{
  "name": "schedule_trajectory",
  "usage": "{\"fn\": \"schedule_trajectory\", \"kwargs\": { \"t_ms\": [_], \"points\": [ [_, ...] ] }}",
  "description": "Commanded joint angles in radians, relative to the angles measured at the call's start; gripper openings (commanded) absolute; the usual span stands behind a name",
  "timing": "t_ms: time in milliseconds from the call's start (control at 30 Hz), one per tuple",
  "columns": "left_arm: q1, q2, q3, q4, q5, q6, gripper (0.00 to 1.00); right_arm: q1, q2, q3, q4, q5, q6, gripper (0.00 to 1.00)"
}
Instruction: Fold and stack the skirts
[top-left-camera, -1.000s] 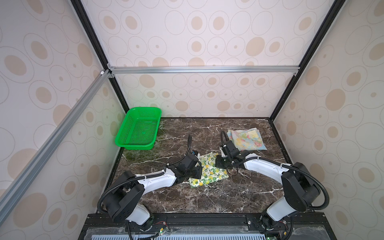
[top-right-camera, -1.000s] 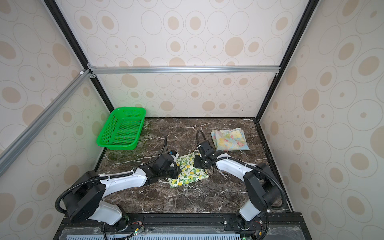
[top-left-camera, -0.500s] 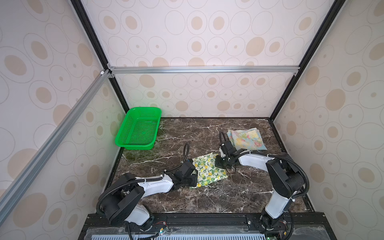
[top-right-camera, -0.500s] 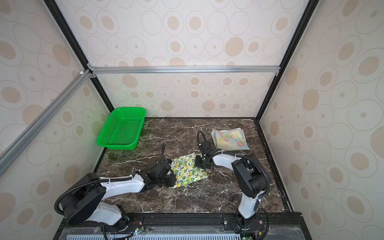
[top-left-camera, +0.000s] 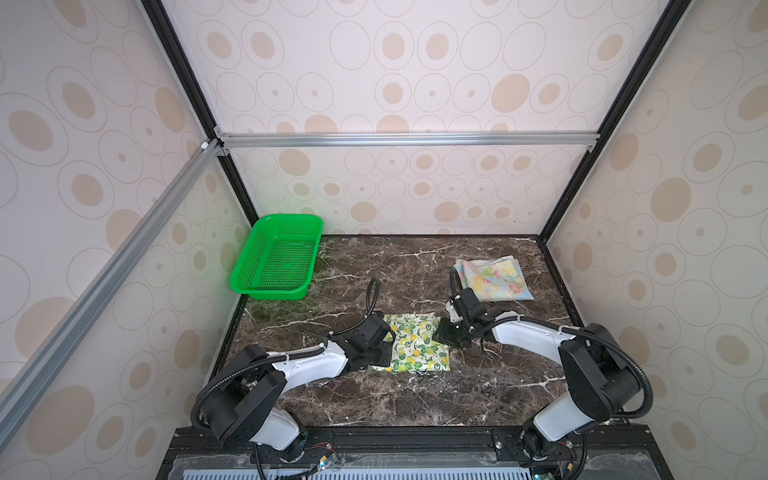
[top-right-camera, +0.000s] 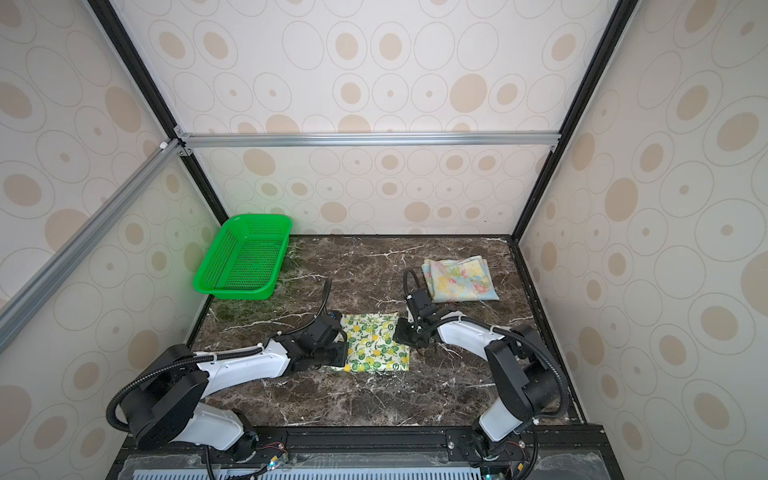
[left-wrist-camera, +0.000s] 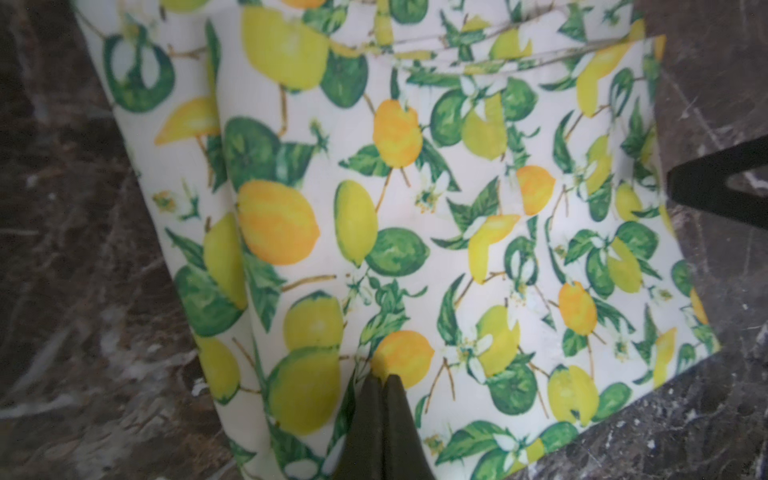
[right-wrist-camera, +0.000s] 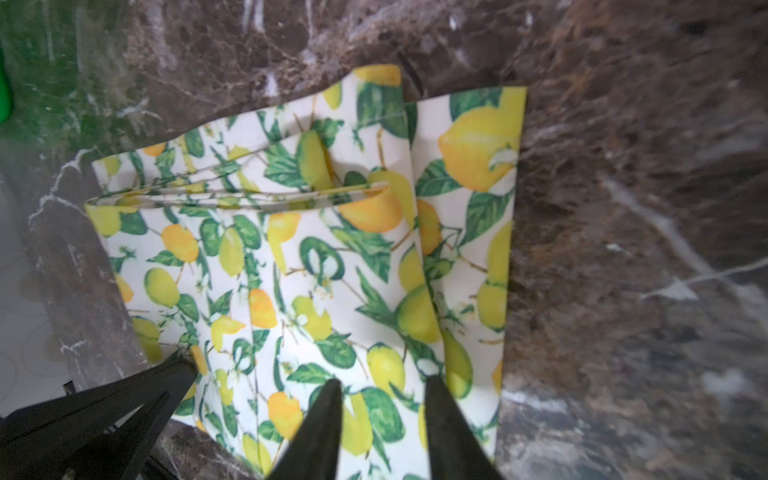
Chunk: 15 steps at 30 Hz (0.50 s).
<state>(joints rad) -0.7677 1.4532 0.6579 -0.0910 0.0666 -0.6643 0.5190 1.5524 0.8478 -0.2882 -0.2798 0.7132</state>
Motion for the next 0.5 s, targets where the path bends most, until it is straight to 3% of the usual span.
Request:
{"fn": "schedule_trajectory", "kwargs": {
  "t_ms": [0, 233, 467],
  "points": [
    [-0.001, -0.007, 0.062, 0.059, 0.058, 0.037, 0.00, -0.041, -0.057, 0.017, -0.086, -0.059, -0.055, 0.55],
    [-0.013, 0.124, 0.107, 0.271, 0.207, -0.019, 0.00, -0.100, -0.064, -0.013, -0.103, -0.095, -0.118, 0.61],
    [-0.017, 0.243, 0.168, 0.301, 0.233, -0.006, 0.00, -0.106, 0.013, -0.015, -0.059, -0.139, -0.145, 0.61]
  ]
}}
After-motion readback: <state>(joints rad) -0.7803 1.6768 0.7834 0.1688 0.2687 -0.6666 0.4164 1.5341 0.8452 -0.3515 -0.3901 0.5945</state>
